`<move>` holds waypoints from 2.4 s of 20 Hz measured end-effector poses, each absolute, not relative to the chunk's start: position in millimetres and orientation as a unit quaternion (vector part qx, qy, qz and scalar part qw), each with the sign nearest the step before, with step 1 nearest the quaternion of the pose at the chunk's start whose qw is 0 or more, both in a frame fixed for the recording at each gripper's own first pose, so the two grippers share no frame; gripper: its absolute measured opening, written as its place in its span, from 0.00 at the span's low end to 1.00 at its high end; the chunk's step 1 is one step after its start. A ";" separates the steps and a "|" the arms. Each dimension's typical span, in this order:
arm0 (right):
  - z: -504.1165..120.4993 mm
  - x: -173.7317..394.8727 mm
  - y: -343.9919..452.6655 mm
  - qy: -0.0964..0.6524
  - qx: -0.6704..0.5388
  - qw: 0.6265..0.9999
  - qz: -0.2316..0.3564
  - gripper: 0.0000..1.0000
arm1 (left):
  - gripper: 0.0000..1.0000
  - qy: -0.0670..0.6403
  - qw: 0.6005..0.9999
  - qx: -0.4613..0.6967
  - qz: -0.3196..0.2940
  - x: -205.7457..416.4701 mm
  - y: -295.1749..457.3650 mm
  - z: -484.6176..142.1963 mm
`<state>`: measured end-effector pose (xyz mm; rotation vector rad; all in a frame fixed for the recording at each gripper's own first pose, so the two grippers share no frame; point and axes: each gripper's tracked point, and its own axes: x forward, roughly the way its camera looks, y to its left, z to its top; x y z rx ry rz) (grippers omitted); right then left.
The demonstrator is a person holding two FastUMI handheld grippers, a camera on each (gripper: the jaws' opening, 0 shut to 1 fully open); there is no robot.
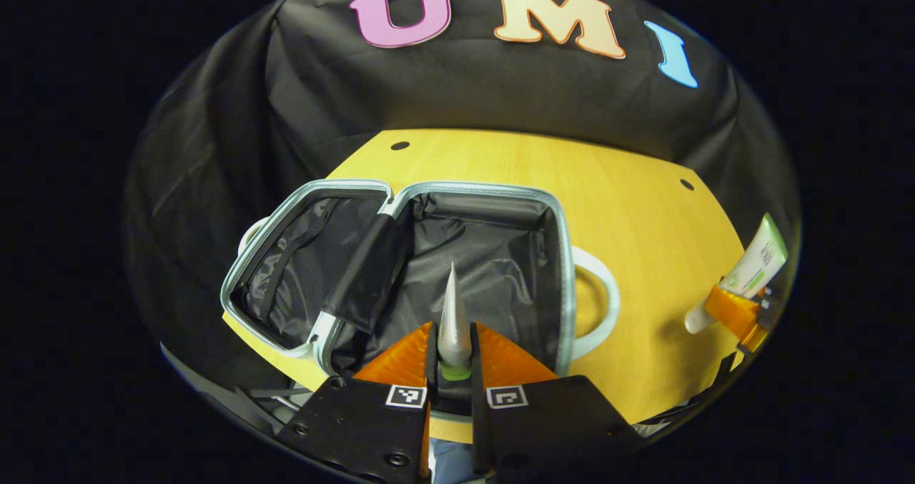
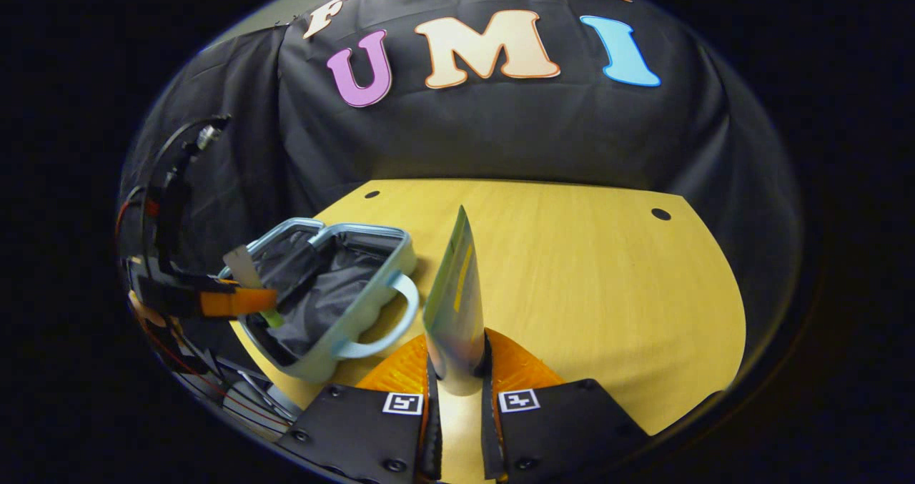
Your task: First open the suitcase, pack the skin care products into it, and then close the suitcase.
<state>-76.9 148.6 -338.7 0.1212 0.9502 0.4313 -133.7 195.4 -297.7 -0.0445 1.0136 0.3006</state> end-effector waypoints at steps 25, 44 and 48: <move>-410.5 -146.5 349.1 0.602 0.077 0.780 0.154 0.31 | 0.95 0.389 0.917 -0.080 -0.041 -97.5 267.6 -289.2; -306.1 -37.8 322.1 0.398 0.047 0.903 0.156 0.98 | 0.95 0.338 0.911 -0.055 0.230 -103.7 576.6 -267.4; -302.3 -36.1 302.5 0.391 0.033 0.910 0.132 0.98 | 0.95 0.374 0.893 -0.091 0.234 -111.6 616.5 -299.9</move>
